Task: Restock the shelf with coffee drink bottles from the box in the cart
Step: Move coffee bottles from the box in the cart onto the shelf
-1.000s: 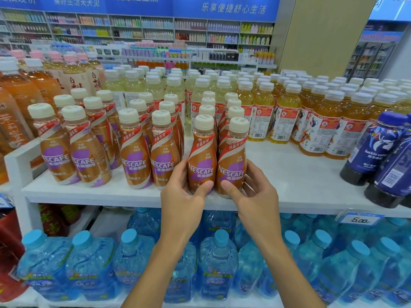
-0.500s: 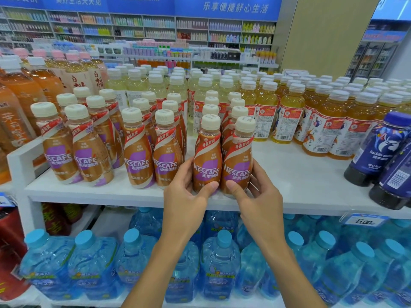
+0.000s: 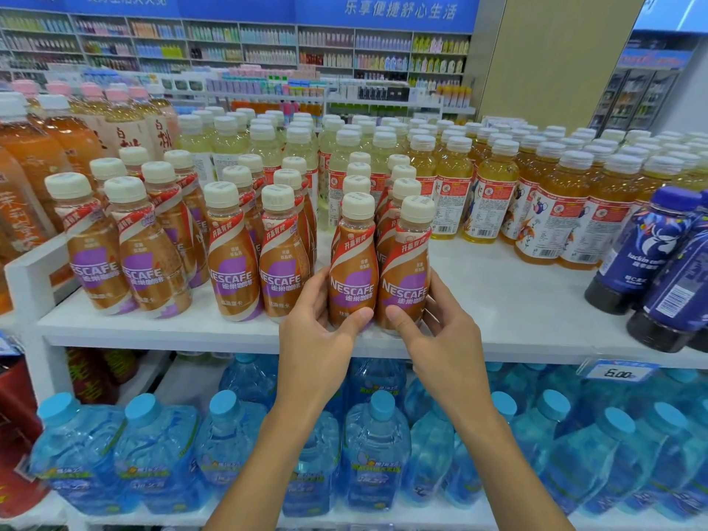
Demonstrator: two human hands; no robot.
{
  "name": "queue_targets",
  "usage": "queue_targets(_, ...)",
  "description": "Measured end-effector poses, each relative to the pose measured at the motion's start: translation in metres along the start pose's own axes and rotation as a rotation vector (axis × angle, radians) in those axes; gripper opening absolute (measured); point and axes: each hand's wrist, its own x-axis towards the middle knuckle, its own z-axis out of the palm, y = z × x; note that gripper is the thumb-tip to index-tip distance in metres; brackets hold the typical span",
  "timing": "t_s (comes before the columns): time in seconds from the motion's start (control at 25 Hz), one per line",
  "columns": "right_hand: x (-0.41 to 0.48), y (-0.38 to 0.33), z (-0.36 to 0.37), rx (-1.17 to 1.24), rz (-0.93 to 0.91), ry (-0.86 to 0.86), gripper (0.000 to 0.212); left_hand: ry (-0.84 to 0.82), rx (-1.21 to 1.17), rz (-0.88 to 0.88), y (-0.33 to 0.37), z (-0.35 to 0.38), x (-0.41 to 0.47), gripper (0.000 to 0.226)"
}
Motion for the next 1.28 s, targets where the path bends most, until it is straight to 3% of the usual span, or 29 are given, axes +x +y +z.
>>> queue_targets(0.32,-0.002,0.0,0.004,-0.019,-0.004,0.025,0.062,-0.021,-0.001,-0.001,-0.001,-0.002,0.0,0.067)
queue_targets(0.48,-0.007,-0.002,0.009,0.001,-0.01,0.102,0.049,-0.025,0.012,0.004,-0.003,-0.003,0.0,0.067)
queue_targets(0.88,-0.019,0.004,0.019,-0.094,-0.027,0.207,0.054,0.007,0.149,0.107,-0.002,0.003,-0.006,0.059)
queue_targets(1.16,-0.055,-0.002,-0.001,-0.103,0.084,0.177,0.05,0.005,0.147,0.102,0.008,-0.014,-0.038,0.057)
queue_targets(1.28,-0.095,0.002,-0.02,-0.062,0.156,0.136,0.044,0.033,0.178,0.01,0.004,-0.028,-0.078,0.055)
